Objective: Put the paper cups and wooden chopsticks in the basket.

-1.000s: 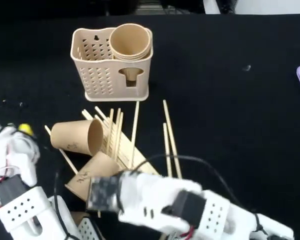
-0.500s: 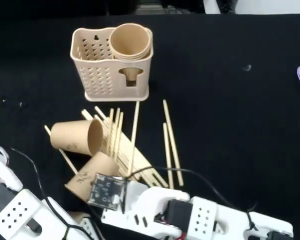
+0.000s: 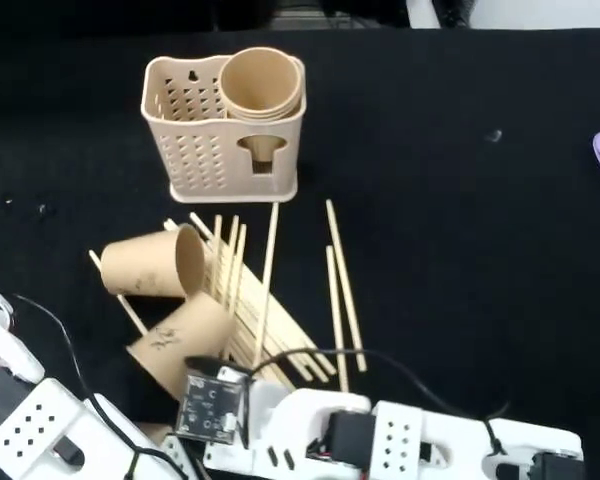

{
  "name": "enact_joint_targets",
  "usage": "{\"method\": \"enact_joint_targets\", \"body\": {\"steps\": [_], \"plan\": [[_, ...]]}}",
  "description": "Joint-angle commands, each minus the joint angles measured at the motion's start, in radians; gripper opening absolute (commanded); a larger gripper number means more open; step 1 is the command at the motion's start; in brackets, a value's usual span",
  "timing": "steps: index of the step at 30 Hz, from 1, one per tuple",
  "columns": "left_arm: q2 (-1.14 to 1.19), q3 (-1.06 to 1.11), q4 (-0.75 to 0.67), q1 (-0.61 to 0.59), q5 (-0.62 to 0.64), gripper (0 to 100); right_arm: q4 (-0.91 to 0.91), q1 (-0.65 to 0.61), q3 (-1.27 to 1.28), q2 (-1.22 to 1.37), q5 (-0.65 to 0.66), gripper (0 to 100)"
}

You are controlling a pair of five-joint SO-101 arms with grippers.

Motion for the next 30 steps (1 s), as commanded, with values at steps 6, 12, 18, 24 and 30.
{"method": "enact_joint_targets", "body": {"steps": [6,12,18,24,30], "plan": [[-0.012,-0.056,-0.009,-0.005,0.009,19,0.018,0.245,0.03,-0.028,0.141,27.1],[-0.012,-0.021,-0.009,0.025,0.005,19,0.124,0.342,-0.016,-0.085,0.201,27.2],[-0.005,0.022,0.026,0.232,-0.06,20,0.356,0.419,-0.117,-0.331,0.206,27.0],[0.043,-0.13,0.253,0.552,-0.244,20,0.552,0.647,-0.202,-0.665,0.206,27.0],[0.272,-0.387,0.431,0.75,-0.288,26,0.643,0.836,-0.208,-0.599,0.199,26.9]]}}
